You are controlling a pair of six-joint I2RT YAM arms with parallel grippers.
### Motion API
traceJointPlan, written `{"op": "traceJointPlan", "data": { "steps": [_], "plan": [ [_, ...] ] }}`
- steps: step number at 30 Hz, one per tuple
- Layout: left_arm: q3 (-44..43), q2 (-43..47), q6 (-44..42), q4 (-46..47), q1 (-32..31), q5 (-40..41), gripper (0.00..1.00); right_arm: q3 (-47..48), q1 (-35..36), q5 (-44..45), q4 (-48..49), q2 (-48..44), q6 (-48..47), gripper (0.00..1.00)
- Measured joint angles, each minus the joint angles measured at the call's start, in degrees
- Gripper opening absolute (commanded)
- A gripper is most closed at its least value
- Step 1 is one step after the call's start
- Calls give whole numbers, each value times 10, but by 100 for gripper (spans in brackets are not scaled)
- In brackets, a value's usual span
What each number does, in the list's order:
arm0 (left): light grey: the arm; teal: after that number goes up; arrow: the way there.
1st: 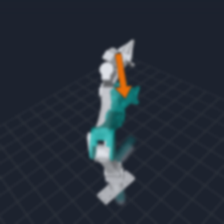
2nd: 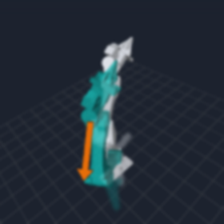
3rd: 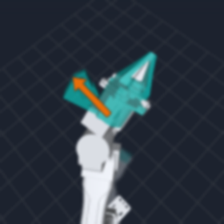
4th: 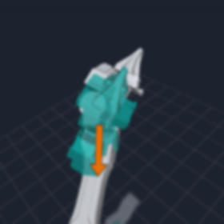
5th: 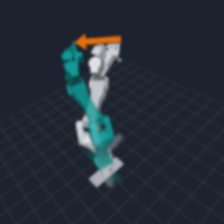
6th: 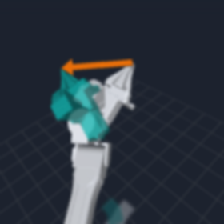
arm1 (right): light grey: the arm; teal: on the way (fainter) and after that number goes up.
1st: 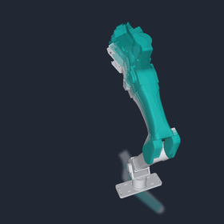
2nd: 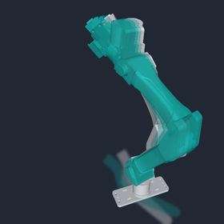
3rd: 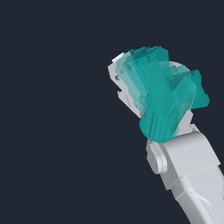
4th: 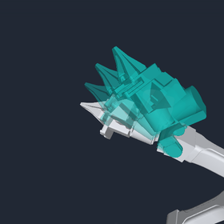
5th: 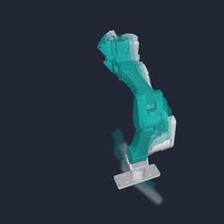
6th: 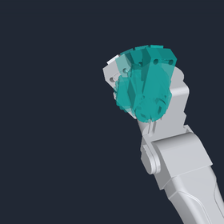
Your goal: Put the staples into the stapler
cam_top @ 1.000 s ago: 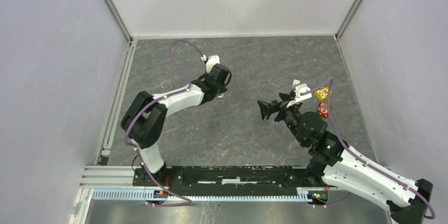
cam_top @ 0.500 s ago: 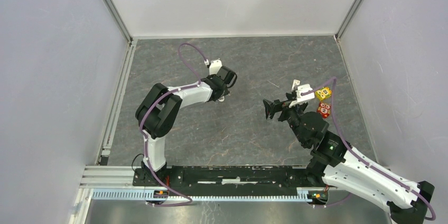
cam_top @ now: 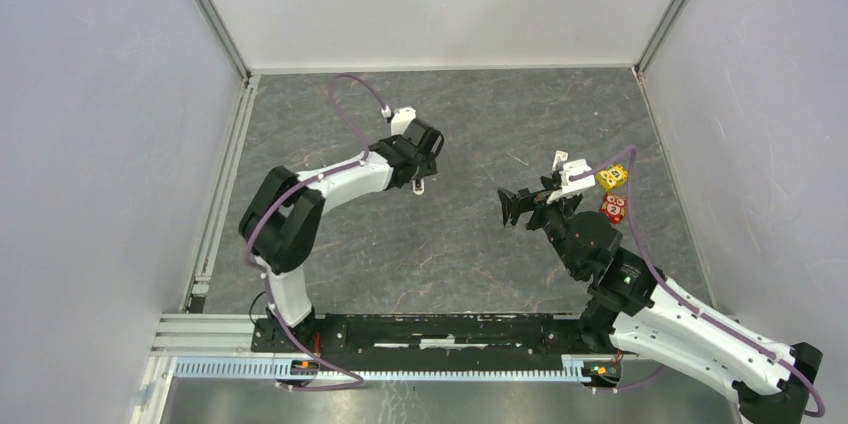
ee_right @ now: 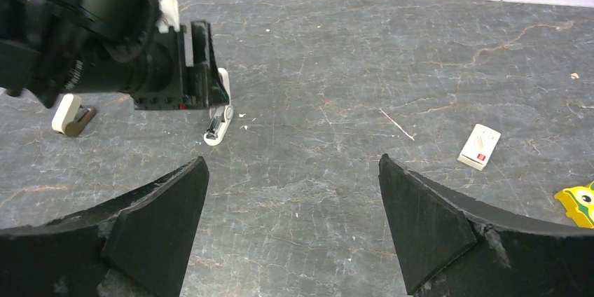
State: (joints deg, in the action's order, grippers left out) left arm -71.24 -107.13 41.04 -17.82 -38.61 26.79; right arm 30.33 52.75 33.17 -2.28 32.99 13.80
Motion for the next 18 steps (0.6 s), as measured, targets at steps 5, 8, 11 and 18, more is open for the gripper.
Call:
{"op": "traceJointPlan", "data": {
  "steps": [5, 8, 11, 18],
  "plan": [
    [5, 77, -17, -29, 14, -7, 74, 0, 0, -7, 0, 0, 1, 98],
    [23, 127, -35, -45, 43, -10, 74, 0, 0, -13, 0, 0, 3, 98],
    [52, 170, -51, -62, 82, -15, 73, 0, 0, -17, 0, -3, 3, 98],
    [129, 255, -90, -100, 245, -66, 73, -2, 0, -23, 4, -22, 3, 98]
  ]
}}
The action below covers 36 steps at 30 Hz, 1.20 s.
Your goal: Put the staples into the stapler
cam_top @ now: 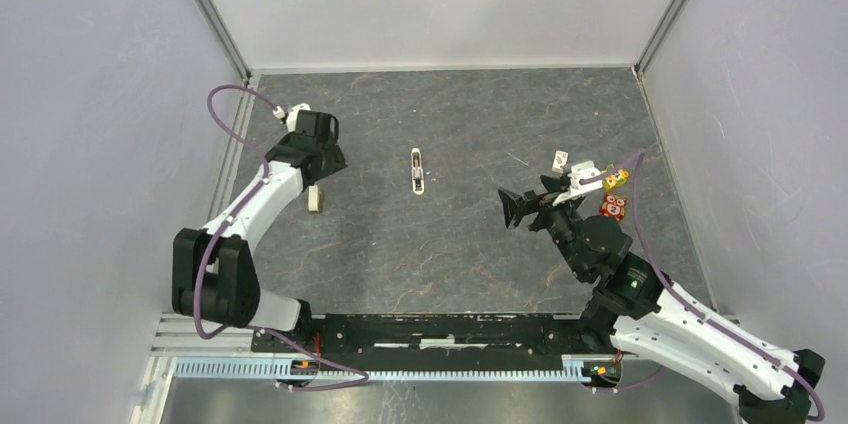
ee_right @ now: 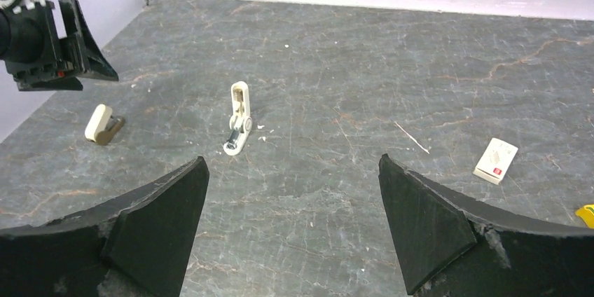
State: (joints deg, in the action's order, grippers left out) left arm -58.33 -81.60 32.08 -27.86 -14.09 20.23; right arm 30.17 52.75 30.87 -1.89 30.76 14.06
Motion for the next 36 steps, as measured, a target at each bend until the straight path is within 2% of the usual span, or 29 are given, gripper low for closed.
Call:
{"op": "traceJointPlan", "data": {
  "steps": [3, 13, 25, 28, 36],
  "plan": [
    [7, 6, -30, -9, 31, -3, 71, -4, 0, -3, 15, -7, 0, 98],
    [7, -63, -113, -23, 56, -23, 63, -8, 0, -14, 27, -4, 0, 98],
    [3, -100, -132, -37, 80, -29, 58, -10, 0, -15, 27, -14, 0, 98],
    [0, -107, -132, -37, 88, -38, 53, -10, 0, -14, 27, -18, 0, 98],
    [-5, -116, -149, -36, 99, -57, 31, -13, 0, -14, 27, -26, 0, 98]
  ]
}}
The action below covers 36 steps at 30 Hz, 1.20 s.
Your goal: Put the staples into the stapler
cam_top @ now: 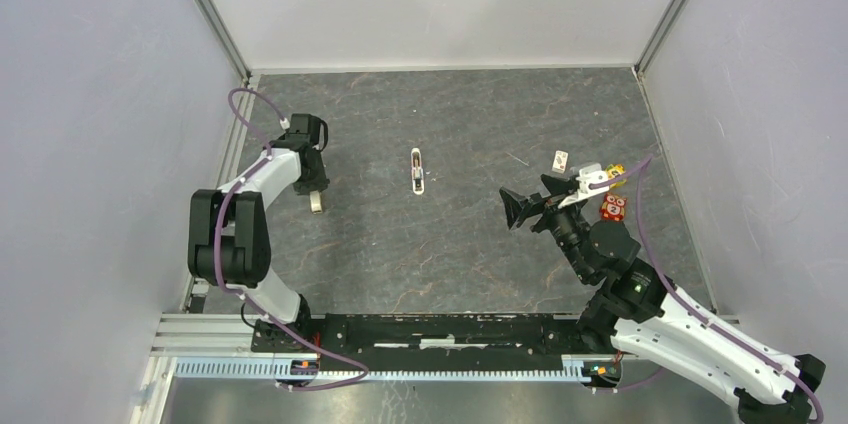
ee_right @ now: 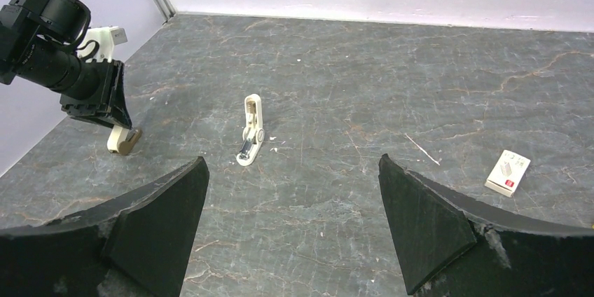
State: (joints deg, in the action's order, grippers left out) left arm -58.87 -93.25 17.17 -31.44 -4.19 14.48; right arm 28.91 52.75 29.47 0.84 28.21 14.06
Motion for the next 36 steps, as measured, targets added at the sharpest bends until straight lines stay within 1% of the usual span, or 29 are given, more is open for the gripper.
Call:
{"op": "traceJointPlan", "data": {
  "steps": [7, 10, 14, 18, 22, 26, 30, 33, 36],
  "plan": [
    [-1, 0, -17, 0, 0, -26, 3, -4, 0, 0, 0, -2, 0, 98],
    [-2, 2, -23, -1, 2, -45, 2, -7, 0, -1, 2, -1, 0, 98],
    [-2, 29, -28, -2, 3, -106, 2, -9, 0, -16, 11, 5, 0, 98],
    [-1, 100, -30, 6, 3, -184, 2, -9, 0, -49, 15, 36, -9, 98],
    [24, 198, -29, 52, -2, -265, 2, -2, 0, -90, 7, 82, -31, 98],
    [54, 273, -28, 97, -30, -341, 2, 30, -1, -147, -3, 136, -58, 98],
    [71, 312, -29, 124, -96, -394, 2, 63, -5, -232, -6, 187, -90, 90],
    [80, 325, -36, 141, -162, -435, 2, 90, -12, -312, -8, 235, -116, 81],
    [90, 330, -54, 153, -222, -476, 2, 99, -30, -397, -5, 262, -132, 62]
  ]
}}
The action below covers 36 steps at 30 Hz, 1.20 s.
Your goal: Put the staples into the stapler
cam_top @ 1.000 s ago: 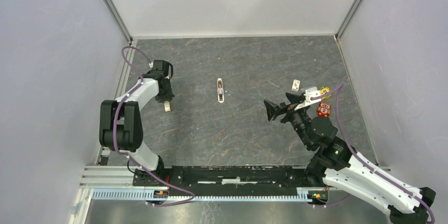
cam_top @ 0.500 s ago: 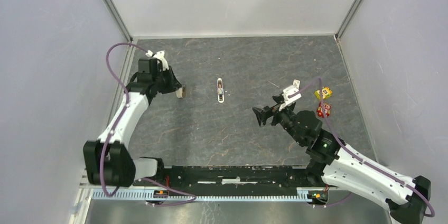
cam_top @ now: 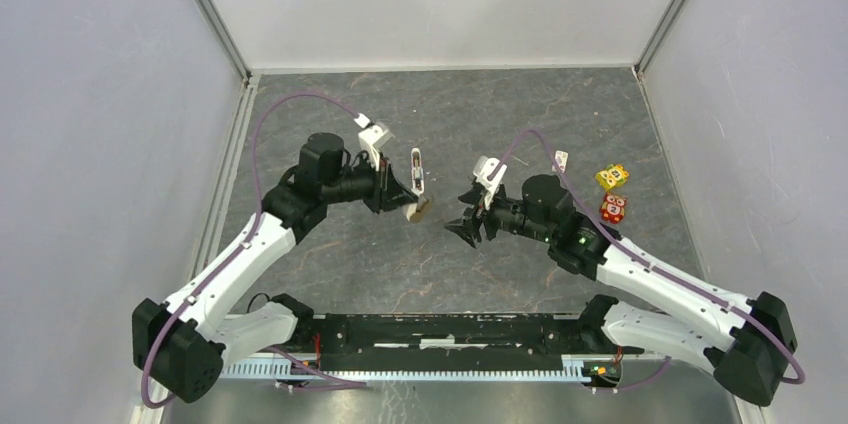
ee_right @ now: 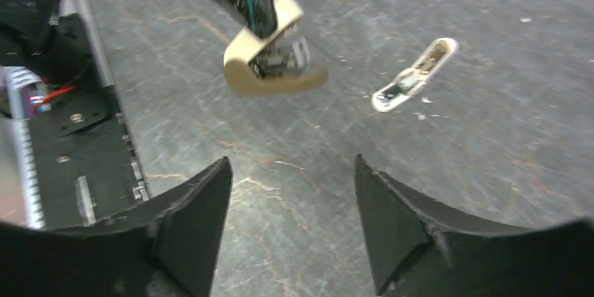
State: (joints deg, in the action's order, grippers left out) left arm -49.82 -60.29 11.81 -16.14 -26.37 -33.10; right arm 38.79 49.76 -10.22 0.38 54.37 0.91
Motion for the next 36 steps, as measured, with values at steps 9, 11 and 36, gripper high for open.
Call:
{"op": "traceJointPlan", "data": {
  "steps": [9, 11, 36],
  "plan": [
    [28, 3, -28, 17, -46, -102, 2, 2, -85, -218, 48, 36, 40, 54],
    [32, 10, -31, 22, -52, -115, 2, 4, -86, -263, 65, 56, 55, 54],
    [44, 20, -30, 52, -56, -140, 2, 5, -90, -394, 193, 159, 151, 20]
  ]
}}
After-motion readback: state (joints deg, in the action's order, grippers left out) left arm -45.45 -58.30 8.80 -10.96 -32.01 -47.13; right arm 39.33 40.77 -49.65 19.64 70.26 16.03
